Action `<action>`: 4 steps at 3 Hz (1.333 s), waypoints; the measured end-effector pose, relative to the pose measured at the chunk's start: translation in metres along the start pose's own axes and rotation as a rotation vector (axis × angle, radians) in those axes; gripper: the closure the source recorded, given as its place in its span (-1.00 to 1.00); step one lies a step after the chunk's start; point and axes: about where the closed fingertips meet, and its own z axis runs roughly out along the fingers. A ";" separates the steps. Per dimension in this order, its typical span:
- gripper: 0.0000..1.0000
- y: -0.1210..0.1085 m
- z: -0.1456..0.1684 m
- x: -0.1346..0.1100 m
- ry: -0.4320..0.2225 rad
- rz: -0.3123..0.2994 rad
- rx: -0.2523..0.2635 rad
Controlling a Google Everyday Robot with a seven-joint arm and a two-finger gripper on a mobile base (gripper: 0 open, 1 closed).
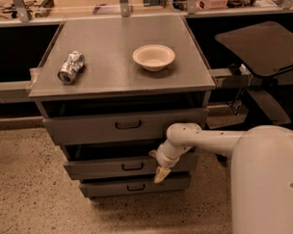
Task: Open middle drawer
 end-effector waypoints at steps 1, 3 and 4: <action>-0.34 -0.001 -0.004 -0.002 0.000 0.000 0.000; -0.79 0.001 -0.012 -0.006 -0.006 -0.016 0.002; -1.00 0.003 -0.007 -0.006 -0.014 -0.010 -0.013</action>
Offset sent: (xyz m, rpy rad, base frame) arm -0.0843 0.0085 0.0463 0.0255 0.0134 0.1528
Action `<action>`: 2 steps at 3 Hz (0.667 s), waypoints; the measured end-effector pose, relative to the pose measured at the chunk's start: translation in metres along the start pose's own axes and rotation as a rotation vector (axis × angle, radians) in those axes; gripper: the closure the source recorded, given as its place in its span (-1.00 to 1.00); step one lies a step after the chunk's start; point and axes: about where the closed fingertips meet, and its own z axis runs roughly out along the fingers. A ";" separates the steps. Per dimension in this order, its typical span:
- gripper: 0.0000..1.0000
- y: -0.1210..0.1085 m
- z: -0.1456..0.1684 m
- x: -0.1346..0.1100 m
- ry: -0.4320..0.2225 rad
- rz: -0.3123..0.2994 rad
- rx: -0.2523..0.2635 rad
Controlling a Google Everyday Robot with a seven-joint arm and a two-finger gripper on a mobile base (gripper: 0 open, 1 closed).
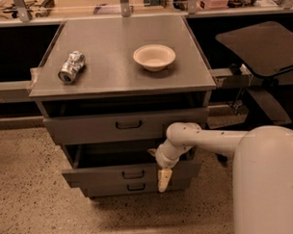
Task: Open middle drawer
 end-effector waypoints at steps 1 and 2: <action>-0.53 0.015 0.014 -0.021 -0.028 -0.009 -0.074; -0.26 0.034 0.020 -0.039 -0.051 -0.028 -0.127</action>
Offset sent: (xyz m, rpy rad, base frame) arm -0.0640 0.0528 0.0011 0.0372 0.1552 0.1277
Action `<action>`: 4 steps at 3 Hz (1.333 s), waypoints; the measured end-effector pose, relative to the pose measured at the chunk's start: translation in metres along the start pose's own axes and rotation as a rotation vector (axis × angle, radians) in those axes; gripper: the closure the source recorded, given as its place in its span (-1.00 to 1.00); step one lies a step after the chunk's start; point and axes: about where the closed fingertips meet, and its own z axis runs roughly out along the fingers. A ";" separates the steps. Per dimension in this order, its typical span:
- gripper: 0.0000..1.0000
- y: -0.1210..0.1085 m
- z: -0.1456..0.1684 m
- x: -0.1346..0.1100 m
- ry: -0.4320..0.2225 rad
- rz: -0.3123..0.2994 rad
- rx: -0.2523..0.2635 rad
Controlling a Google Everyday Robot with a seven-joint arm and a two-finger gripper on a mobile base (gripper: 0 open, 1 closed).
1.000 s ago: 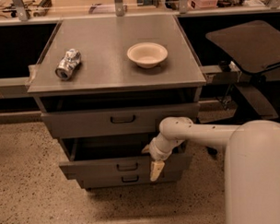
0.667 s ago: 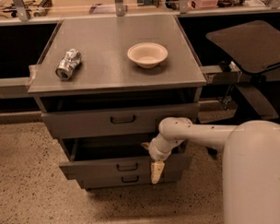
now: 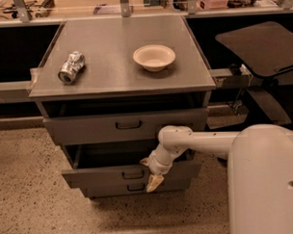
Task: Open middle drawer
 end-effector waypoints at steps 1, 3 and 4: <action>-0.26 0.008 -0.004 -0.007 -0.002 -0.006 -0.011; -0.28 0.048 -0.022 -0.021 -0.014 0.017 -0.047; -0.26 0.071 -0.026 -0.027 -0.018 0.029 -0.069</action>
Offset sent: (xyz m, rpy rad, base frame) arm -0.1140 -0.0101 0.0349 -0.0086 0.1344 0.0910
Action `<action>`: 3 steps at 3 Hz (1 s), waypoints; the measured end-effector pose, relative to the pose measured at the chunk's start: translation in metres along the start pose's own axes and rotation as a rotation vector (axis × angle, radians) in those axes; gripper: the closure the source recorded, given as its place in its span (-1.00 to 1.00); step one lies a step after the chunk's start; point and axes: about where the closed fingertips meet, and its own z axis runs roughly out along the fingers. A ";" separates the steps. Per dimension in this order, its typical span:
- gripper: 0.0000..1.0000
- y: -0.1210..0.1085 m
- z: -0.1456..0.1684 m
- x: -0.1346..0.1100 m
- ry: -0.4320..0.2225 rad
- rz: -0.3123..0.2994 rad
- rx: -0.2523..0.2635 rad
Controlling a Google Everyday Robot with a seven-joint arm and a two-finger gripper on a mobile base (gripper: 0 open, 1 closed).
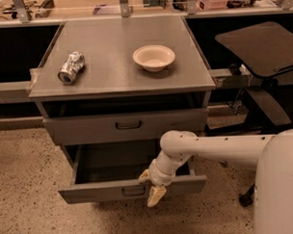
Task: Open middle drawer
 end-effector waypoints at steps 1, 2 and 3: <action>-0.26 0.000 -0.002 -0.001 0.000 0.000 0.000; -0.78 0.030 -0.018 -0.005 -0.008 0.046 0.089; -1.00 0.038 -0.034 0.005 0.009 0.069 0.170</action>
Offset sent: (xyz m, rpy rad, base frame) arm -0.0884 -0.0196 0.0228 0.0289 -0.0490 -0.1397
